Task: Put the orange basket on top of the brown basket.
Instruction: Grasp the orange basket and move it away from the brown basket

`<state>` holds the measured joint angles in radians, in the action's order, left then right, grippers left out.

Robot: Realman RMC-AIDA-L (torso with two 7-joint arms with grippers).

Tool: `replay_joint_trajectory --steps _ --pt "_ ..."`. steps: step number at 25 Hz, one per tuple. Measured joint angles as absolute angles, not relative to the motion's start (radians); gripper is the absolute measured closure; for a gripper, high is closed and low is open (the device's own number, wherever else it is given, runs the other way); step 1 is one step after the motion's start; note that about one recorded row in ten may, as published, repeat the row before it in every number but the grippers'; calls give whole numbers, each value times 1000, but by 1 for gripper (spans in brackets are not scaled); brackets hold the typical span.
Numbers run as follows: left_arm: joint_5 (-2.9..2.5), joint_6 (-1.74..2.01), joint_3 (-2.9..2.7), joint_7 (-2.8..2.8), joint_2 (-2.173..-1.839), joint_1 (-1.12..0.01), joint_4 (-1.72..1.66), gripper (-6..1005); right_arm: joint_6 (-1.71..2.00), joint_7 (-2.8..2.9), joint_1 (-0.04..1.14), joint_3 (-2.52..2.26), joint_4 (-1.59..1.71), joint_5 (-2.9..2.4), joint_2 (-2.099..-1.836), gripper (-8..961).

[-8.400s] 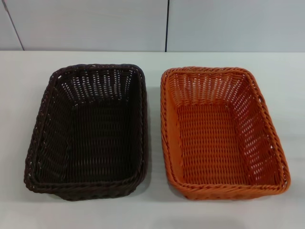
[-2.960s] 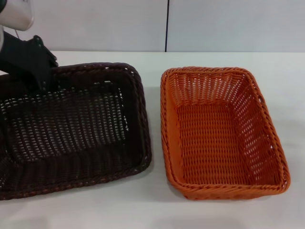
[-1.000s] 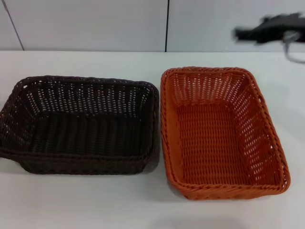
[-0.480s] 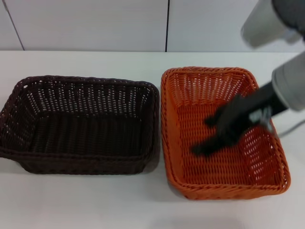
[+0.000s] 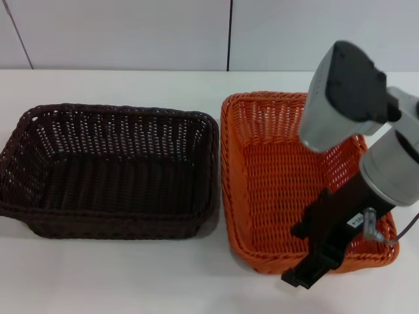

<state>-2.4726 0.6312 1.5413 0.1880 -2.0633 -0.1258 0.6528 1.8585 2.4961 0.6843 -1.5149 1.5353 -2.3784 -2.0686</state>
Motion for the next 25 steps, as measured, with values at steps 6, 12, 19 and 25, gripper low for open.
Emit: replay_joint_trajectory --steps 6,12,19,25 --pt "-2472 625 1540 187 -2063 -126 652 213 1828 2486 702 -1555 1462 -2401 -2072 235" --pt "-2471 617 1541 186 -2063 -126 649 213 1739 2489 712 -1647 1391 -2492 -2075 253" --pt "-2471 616 1545 186 -2062 -126 648 213 1716 2528 730 -1691 1396 -2544 -2077 273" --pt "-2471 616 1548 186 -2060 -135 636 212 1702 2531 737 -1697 1393 -2543 -2078 456"
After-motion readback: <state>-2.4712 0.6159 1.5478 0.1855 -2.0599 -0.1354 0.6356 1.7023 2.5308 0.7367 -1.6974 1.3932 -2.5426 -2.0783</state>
